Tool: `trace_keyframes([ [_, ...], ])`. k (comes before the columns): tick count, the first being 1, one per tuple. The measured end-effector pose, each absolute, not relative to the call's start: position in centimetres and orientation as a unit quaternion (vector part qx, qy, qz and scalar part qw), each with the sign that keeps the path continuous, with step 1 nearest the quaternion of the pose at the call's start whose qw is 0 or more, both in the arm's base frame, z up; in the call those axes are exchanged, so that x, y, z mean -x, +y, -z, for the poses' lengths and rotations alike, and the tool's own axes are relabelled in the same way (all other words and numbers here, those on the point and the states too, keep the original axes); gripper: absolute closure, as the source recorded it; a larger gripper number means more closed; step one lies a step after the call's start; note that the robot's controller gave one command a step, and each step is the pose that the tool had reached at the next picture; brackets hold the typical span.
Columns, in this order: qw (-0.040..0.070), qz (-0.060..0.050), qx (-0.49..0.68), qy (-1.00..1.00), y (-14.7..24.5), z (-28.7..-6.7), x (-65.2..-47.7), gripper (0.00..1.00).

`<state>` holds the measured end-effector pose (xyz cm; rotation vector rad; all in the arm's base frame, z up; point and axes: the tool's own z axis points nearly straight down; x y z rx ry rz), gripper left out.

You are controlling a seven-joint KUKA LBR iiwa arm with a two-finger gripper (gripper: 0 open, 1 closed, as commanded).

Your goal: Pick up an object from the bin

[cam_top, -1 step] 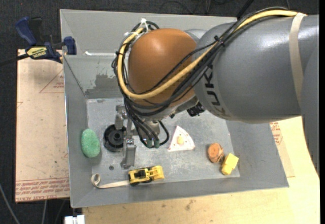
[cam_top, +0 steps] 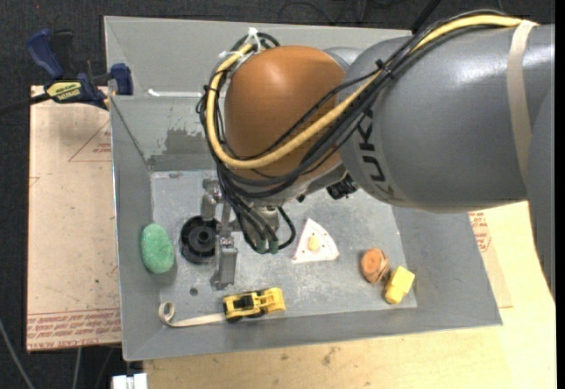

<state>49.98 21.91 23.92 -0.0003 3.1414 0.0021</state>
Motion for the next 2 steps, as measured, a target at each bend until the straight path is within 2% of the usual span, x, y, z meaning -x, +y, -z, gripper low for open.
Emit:
trace_keyframes([
  [1, 0.002, -0.001, 0.069, 0.998, 20.2, -18.3, -52.9, 0.00],
  [2, 0.002, -0.001, 0.058, 0.998, 17.5, -15.9, -57.5, 0.00],
])
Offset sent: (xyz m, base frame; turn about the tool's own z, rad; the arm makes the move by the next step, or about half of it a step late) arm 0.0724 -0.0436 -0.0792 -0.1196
